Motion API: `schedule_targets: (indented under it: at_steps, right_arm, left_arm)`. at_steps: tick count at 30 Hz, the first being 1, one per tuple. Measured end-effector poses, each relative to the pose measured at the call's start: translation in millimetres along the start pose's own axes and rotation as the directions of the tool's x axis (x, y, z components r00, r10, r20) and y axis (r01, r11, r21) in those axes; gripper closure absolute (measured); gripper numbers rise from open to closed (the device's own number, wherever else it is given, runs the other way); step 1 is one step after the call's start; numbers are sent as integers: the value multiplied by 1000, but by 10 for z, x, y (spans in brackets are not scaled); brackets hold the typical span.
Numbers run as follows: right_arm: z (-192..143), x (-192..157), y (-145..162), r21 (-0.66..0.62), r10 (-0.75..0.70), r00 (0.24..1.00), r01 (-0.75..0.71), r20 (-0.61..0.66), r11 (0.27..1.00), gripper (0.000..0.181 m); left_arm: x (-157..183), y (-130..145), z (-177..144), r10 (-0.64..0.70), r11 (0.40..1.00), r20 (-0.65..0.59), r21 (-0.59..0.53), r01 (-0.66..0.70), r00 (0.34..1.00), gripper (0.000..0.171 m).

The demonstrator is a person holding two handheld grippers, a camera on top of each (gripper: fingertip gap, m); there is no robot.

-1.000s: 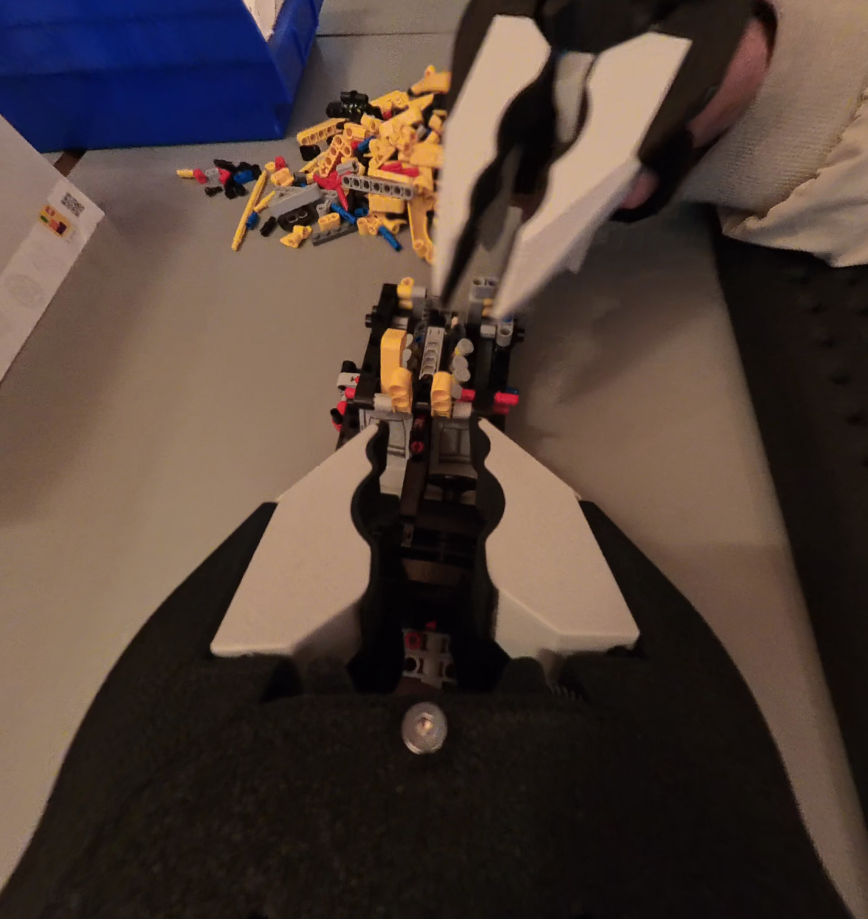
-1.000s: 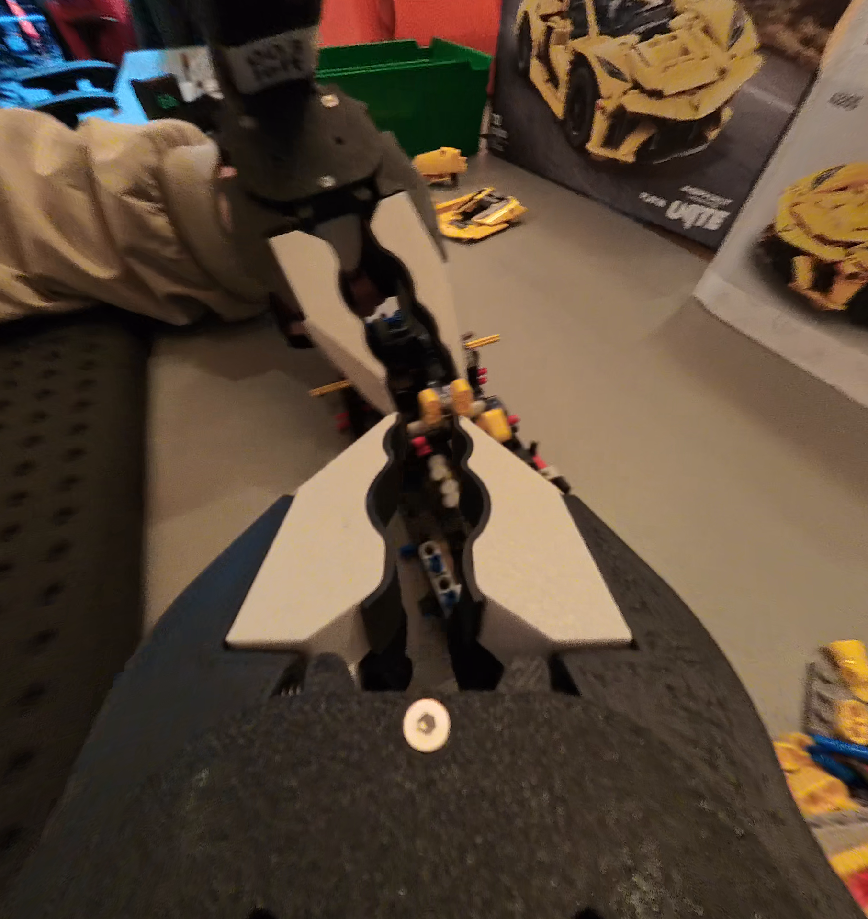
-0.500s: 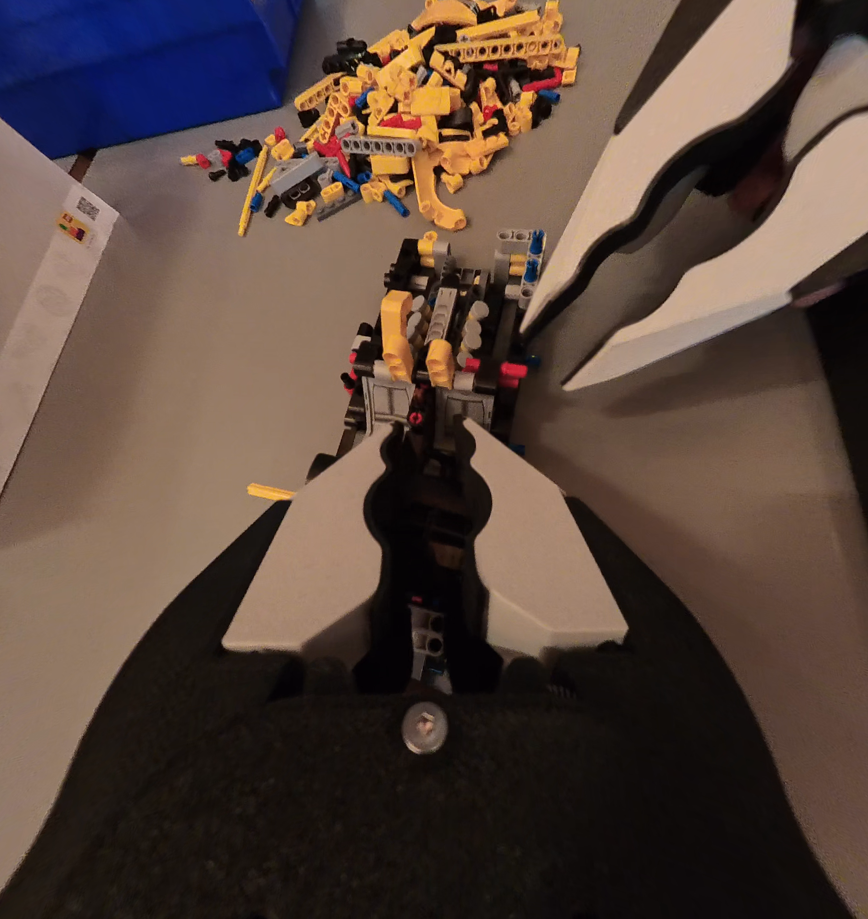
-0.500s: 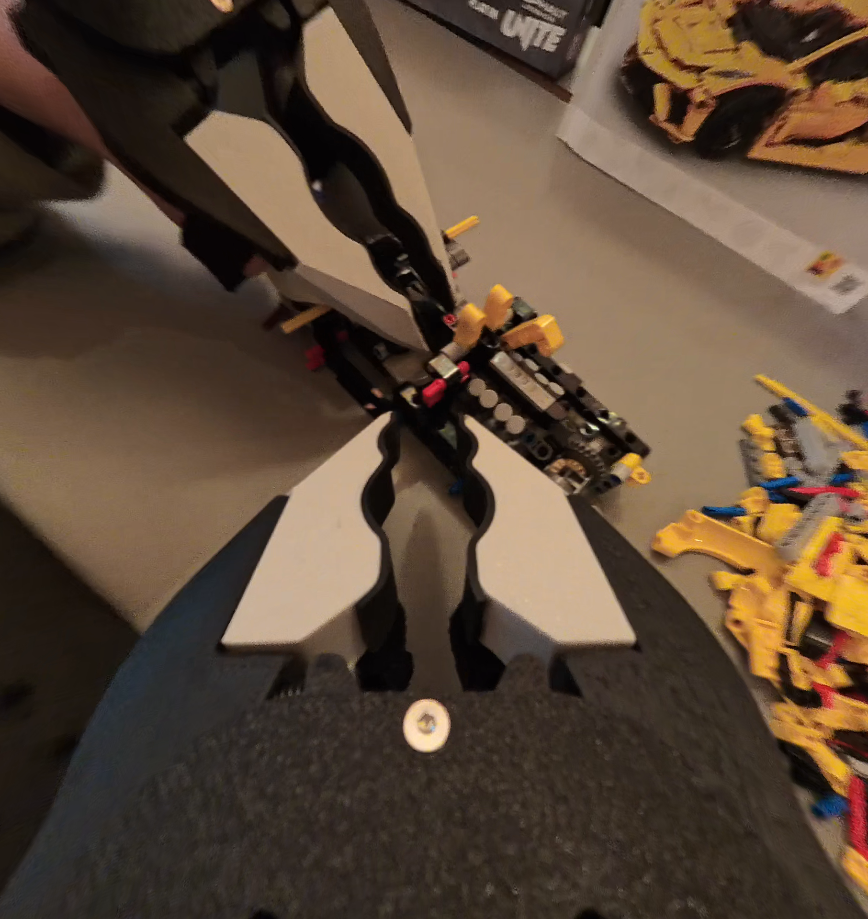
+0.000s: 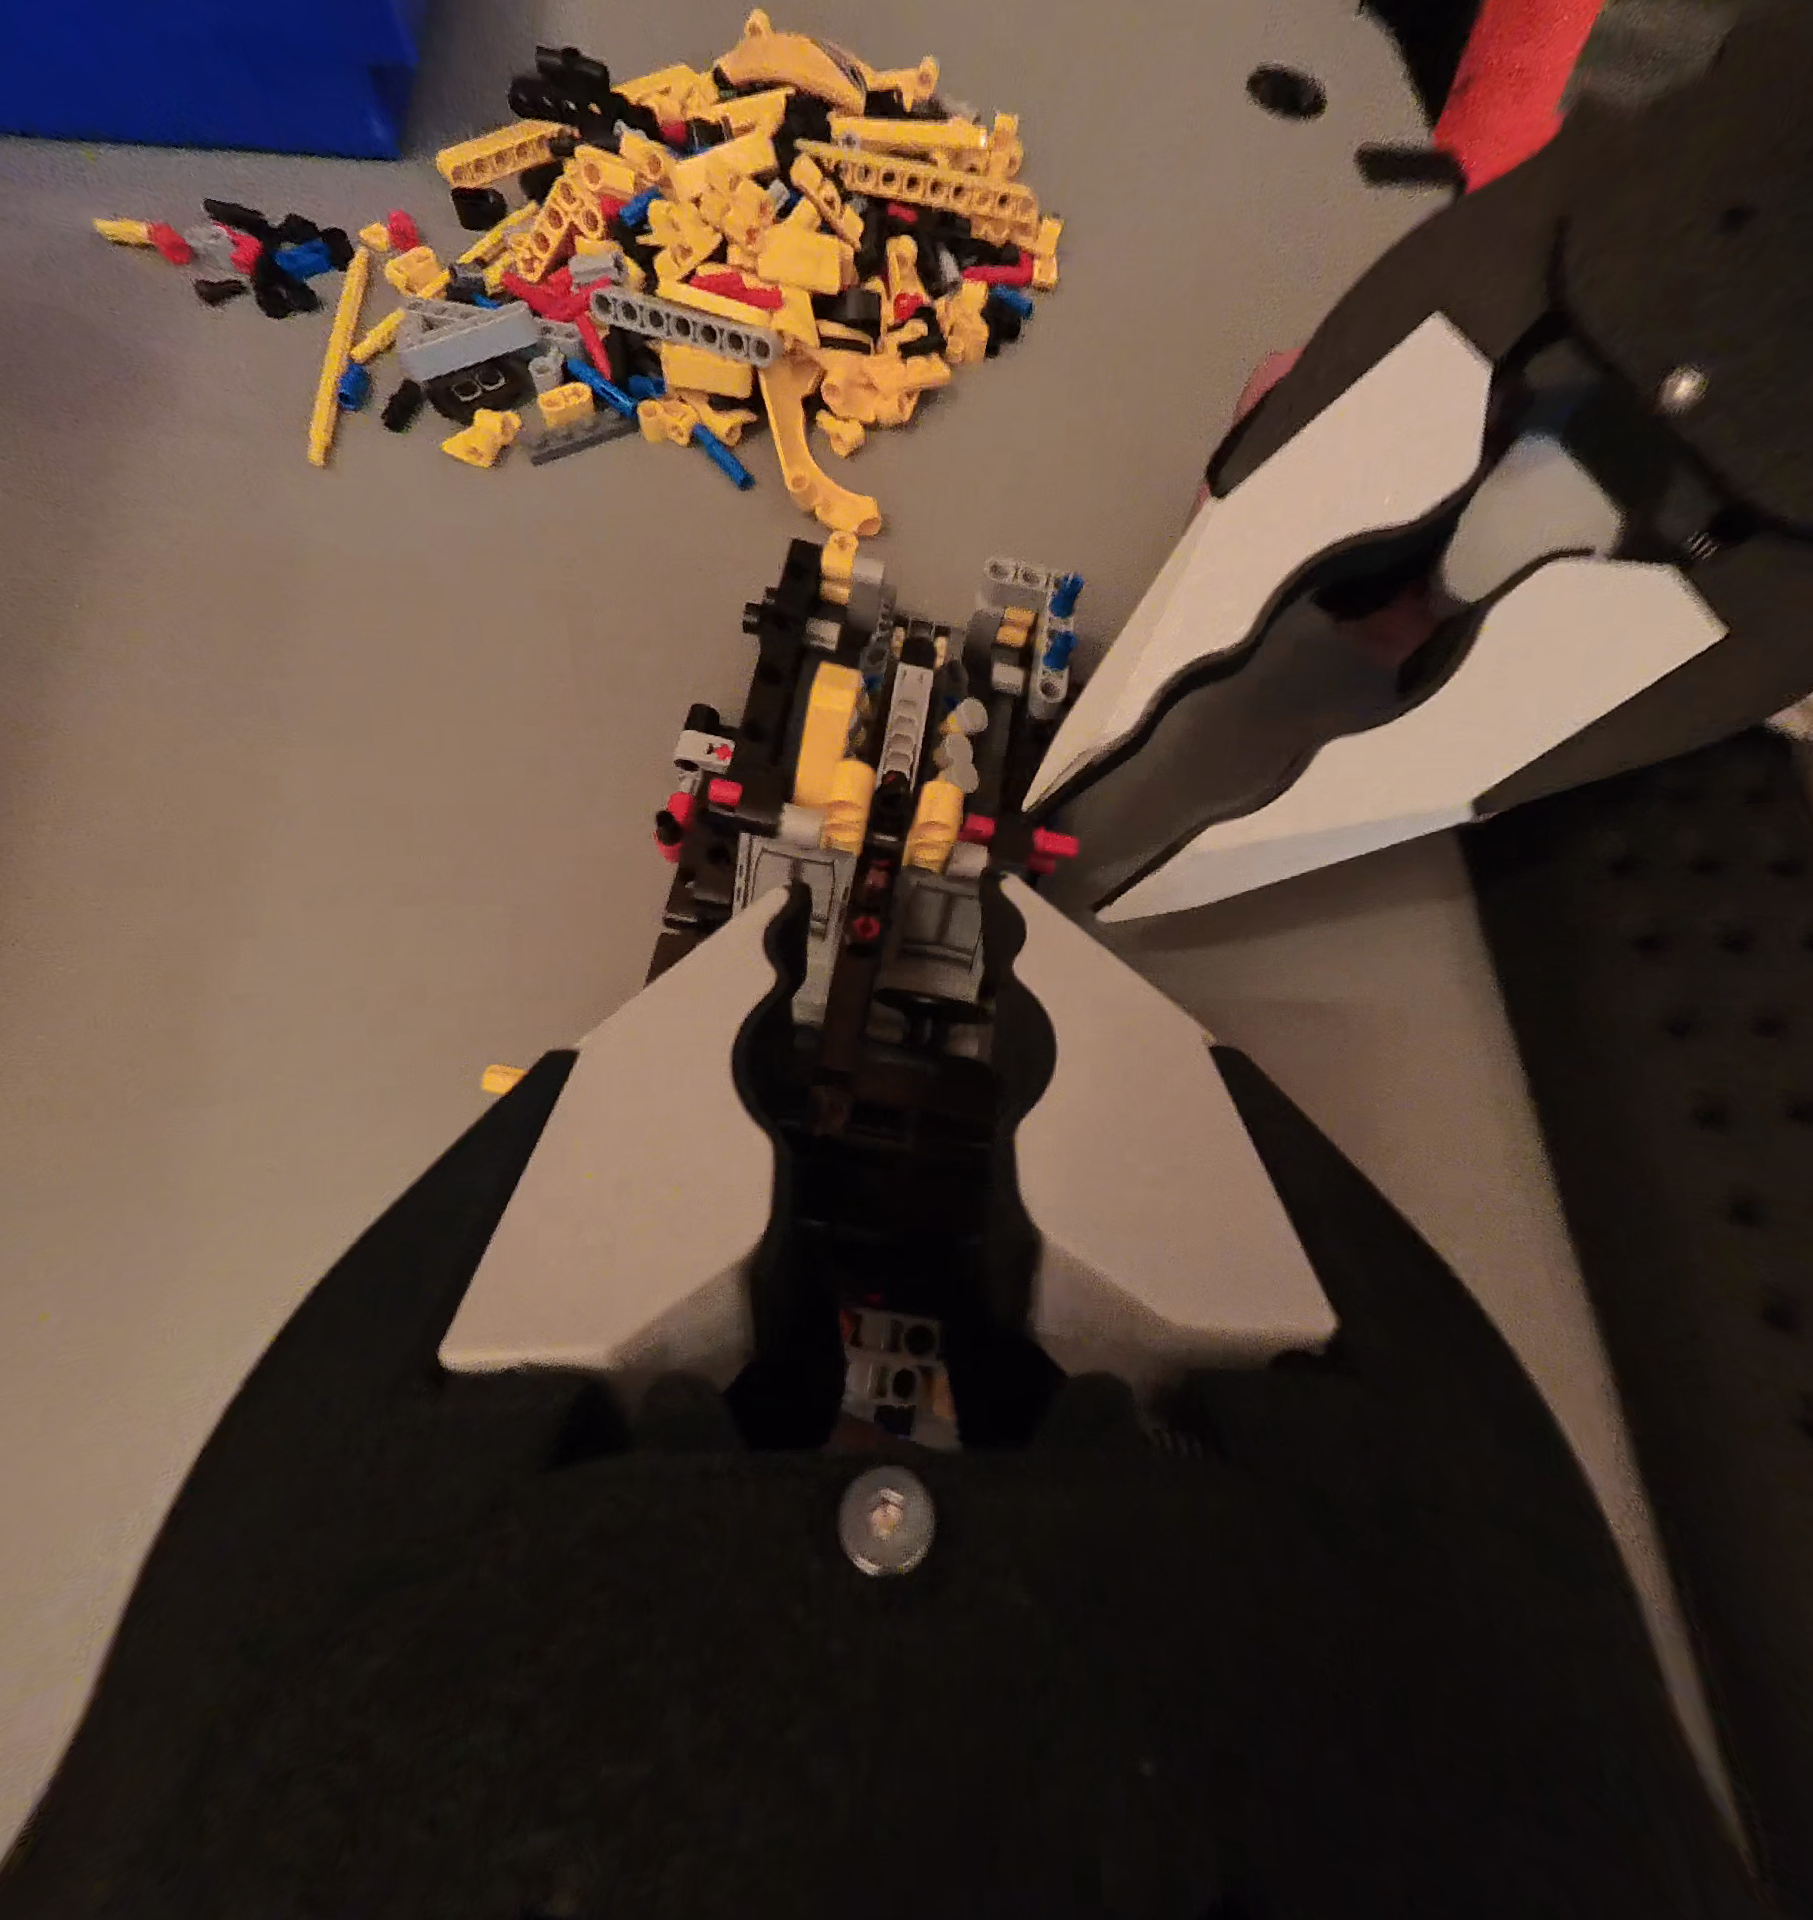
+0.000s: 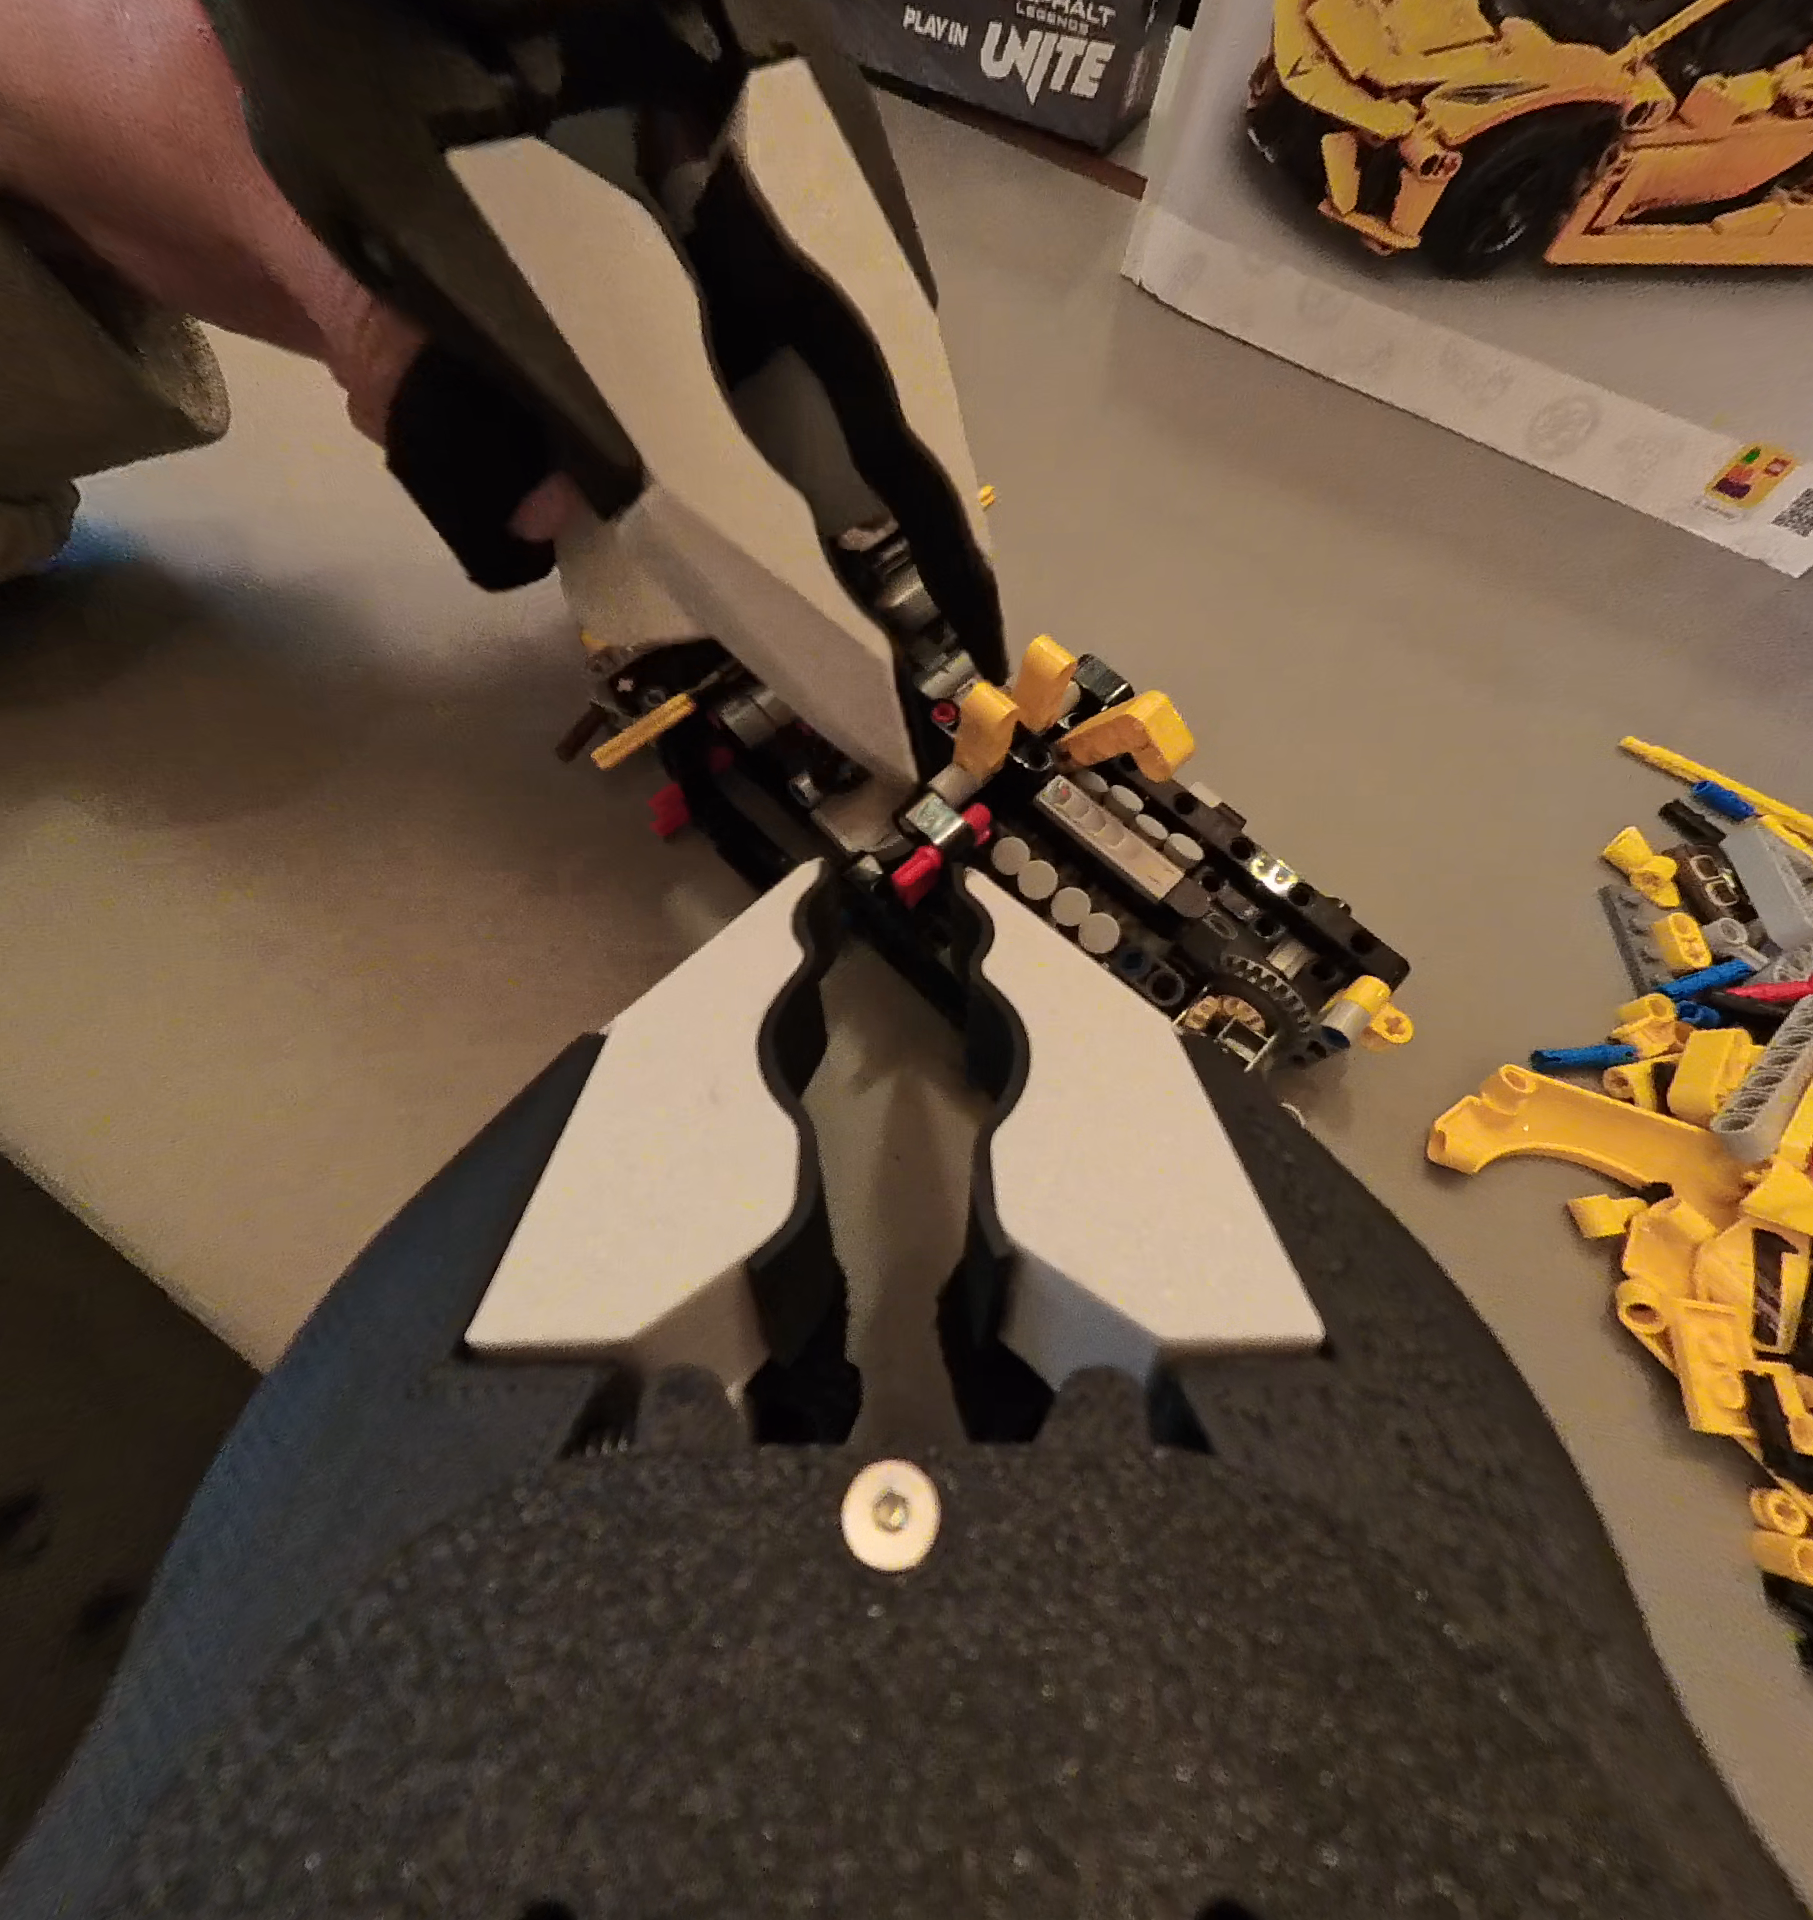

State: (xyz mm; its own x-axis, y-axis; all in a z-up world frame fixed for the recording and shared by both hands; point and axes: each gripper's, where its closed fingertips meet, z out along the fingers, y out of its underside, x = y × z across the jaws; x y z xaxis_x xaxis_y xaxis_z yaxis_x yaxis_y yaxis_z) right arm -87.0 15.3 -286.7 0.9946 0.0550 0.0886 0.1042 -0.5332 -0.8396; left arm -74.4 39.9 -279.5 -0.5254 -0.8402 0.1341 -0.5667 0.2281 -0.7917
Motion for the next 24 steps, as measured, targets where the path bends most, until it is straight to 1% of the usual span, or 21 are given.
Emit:
schedule_targets:
  at_steps: [2, 4, 7, 9, 11, 12, 14, 18, 19, 20, 24]
  right_arm:
    - [11, 33, 3, -3, 26, 1000, -26, -9, 1000, 167]
    - [29, 59, 5, -8, 59, 998, -59, -12, 998, 171]
    - [52, 135, 7, -21, 89, 995, -91, -48, 996, 173]
    - [69, 207, 13, -30, 125, 989, -128, -79, 991, 176]
    - [89, 280, 10, -30, 176, 979, -180, -105, 983, 178]
    - [102, 324, 5, -28, 190, 974, -195, -122, 980, 178]
    - [133, 384, -10, -27, 204, 967, -210, -150, 977, 178]
    - [177, 425, -26, -46, 110, 969, -123, -220, 991, 170]
    - [177, 428, -26, -50, 89, 969, -103, -232, 993, 172]
    - [175, 434, -27, -50, 84, 968, -98, -237, 994, 177]
    - [161, 433, 1, -64, 134, 970, -150, -205, 987, 179]
  left_arm:
    - [-12, 0, -2, -7, 1000, 0, 0, 7, 1000, 140]
    - [-60, 56, 22, 49, 998, 67, -52, -45, 997, 146]
    - [-70, 119, 69, 114, 985, 129, -146, -95, 985, 148]
    - [-95, 117, 96, 130, 981, 177, -166, -101, 976, 147]
    - [-149, 89, 115, 93, 986, 230, -159, -57, 969, 147]
    - [-182, 73, 122, 73, 988, 258, -153, -34, 963, 151]
    - [-229, 59, 131, 32, 989, 303, -146, 13, 952, 151]
    - [-304, 53, 119, -65, 986, 370, -117, 116, 927, 161]
    - [-317, 54, 117, -74, 986, 380, -114, 126, 922, 163]
    - [-326, 55, 115, -75, 985, 386, -113, 128, 920, 163]
    - [-343, 48, 123, -77, 985, 403, -109, 131, 912, 163]
